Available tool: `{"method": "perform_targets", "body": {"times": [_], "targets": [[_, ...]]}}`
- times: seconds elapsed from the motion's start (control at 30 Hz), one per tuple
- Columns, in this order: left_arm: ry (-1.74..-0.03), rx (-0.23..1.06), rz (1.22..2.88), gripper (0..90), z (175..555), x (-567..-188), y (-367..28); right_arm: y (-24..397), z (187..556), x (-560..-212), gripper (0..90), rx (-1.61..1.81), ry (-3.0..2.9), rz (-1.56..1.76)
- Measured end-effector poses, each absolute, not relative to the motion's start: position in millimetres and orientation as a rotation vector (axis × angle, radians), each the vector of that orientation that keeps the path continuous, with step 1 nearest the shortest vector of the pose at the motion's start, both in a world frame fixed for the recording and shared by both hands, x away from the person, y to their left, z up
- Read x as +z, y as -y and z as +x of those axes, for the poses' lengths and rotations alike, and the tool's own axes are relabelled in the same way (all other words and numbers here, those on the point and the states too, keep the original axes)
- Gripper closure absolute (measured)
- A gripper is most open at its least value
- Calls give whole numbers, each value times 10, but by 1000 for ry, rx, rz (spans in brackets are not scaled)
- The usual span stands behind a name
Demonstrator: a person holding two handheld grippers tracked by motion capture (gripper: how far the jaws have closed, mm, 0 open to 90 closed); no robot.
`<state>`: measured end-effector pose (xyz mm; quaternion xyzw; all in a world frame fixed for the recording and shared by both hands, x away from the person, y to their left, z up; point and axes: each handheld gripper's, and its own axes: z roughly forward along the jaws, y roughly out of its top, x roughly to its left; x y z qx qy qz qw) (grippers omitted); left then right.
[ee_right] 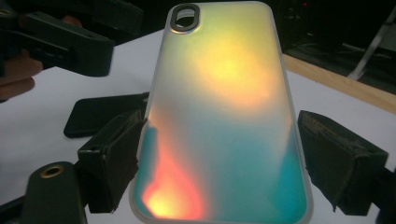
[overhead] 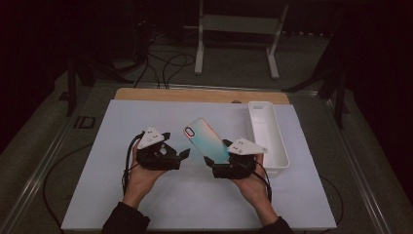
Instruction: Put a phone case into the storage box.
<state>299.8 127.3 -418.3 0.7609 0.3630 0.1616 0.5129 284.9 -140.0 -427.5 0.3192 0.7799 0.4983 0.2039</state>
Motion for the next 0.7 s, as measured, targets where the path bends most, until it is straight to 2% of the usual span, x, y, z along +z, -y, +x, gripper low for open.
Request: {"method": "perform_targets", "body": {"times": [0.33, 0.47, 0.7], "targets": [[-844, 332, 1806, 128, 3018, -4177, -1131, 1328, 2801, -4294, 167, 1453, -2151, 860], [-834, 303, 1799, 170, 3019, -4170, -1084, 1250, 2778, -4337, 167, 1466, -2160, 836], [-767, 230, 1847, 456, 2990, -4191, -918, 1129, 2713, -4361, 167, 1446, -2123, 806]]}}
